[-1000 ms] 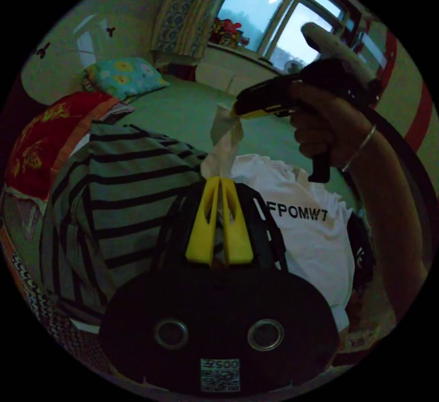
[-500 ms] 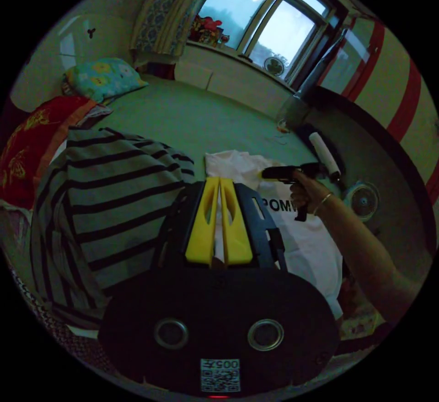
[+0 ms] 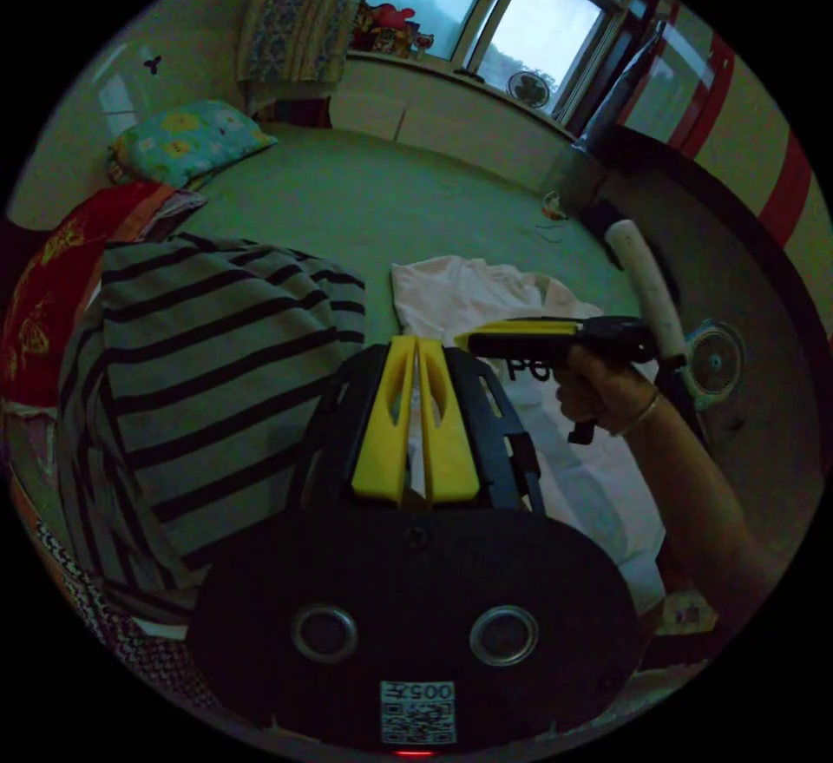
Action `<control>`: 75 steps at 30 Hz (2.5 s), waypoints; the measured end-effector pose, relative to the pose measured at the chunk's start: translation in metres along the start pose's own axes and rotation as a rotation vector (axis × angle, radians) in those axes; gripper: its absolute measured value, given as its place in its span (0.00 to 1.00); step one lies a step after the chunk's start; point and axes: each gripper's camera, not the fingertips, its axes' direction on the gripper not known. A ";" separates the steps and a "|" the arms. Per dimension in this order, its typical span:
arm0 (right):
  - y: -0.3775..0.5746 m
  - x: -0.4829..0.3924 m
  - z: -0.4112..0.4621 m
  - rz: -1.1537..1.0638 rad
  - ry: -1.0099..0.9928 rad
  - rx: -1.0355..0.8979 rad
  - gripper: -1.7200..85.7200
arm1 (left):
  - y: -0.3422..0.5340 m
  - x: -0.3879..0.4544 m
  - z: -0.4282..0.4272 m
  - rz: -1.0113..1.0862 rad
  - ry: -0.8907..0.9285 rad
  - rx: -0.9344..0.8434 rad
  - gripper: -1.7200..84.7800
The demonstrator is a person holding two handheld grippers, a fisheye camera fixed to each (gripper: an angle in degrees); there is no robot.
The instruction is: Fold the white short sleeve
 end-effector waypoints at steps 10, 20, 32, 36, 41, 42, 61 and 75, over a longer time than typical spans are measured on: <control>0.079 -0.017 -0.052 0.036 -0.033 0.250 0.01 | -0.007 -0.001 0.024 0.018 -0.032 -0.042 0.01; 0.128 -0.016 -0.021 0.108 0.068 0.051 0.09 | -0.009 0.010 0.047 0.042 -0.026 -0.067 0.01; -0.017 -0.029 -0.036 -0.141 0.063 0.134 0.14 | -0.011 0.019 0.110 0.110 0.060 -0.299 0.07; -0.062 -0.027 0.005 -0.102 0.127 0.022 0.13 | -0.010 0.025 0.132 0.152 0.021 -0.349 0.12; -0.076 -0.018 0.046 -0.054 0.255 -0.063 0.10 | -0.007 0.018 0.154 0.148 0.001 -0.416 0.13; -0.075 -0.016 0.047 -0.049 0.257 -0.057 0.09 | -0.007 0.014 0.157 0.131 -0.015 -0.417 0.12; -0.088 0.048 0.041 0.137 -0.048 0.127 0.04 | 0.010 -0.052 0.121 -0.180 0.125 -0.225 0.03; -0.022 0.057 -0.040 -0.146 0.131 0.181 0.09 | 0.012 -0.011 0.122 -0.156 -0.008 -0.297 0.02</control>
